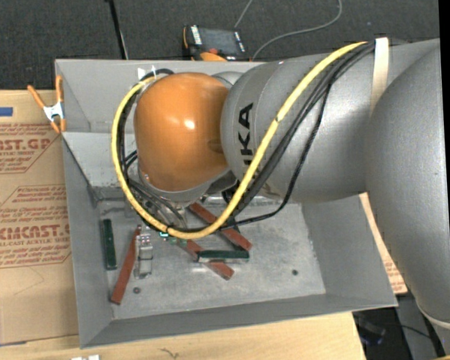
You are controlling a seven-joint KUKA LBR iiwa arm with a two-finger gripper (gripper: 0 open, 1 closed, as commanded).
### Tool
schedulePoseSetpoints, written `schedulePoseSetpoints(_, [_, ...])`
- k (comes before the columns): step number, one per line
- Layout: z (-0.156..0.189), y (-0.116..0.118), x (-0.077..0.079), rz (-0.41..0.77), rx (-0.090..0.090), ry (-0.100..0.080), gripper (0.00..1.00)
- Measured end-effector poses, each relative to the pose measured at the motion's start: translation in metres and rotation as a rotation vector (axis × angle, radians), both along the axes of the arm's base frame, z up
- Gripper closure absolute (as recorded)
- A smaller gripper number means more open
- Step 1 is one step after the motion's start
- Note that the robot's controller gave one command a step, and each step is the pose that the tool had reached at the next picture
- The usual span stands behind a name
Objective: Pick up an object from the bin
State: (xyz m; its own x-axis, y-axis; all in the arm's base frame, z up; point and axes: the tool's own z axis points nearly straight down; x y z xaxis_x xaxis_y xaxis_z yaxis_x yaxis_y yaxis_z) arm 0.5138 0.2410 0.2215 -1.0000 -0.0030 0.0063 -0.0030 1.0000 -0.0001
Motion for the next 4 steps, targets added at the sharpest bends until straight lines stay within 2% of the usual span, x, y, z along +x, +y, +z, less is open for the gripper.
schedulePoseSetpoints(1, [-0.152, 0.001, -0.027, 0.58, 0.004, -0.013, 0.0])
schedulePoseSetpoints(2, [-0.121, 0.005, -0.017, 0.964, 0.005, -0.01, 0.0])
schedulePoseSetpoints(3, [-0.108, 0.003, 0.059, 1.291, 0.005, -0.01, 0.0])
schedulePoseSetpoints(4, [-0.151, 0.005, 0.074, 1.441, 0.002, -0.007, 0.0])
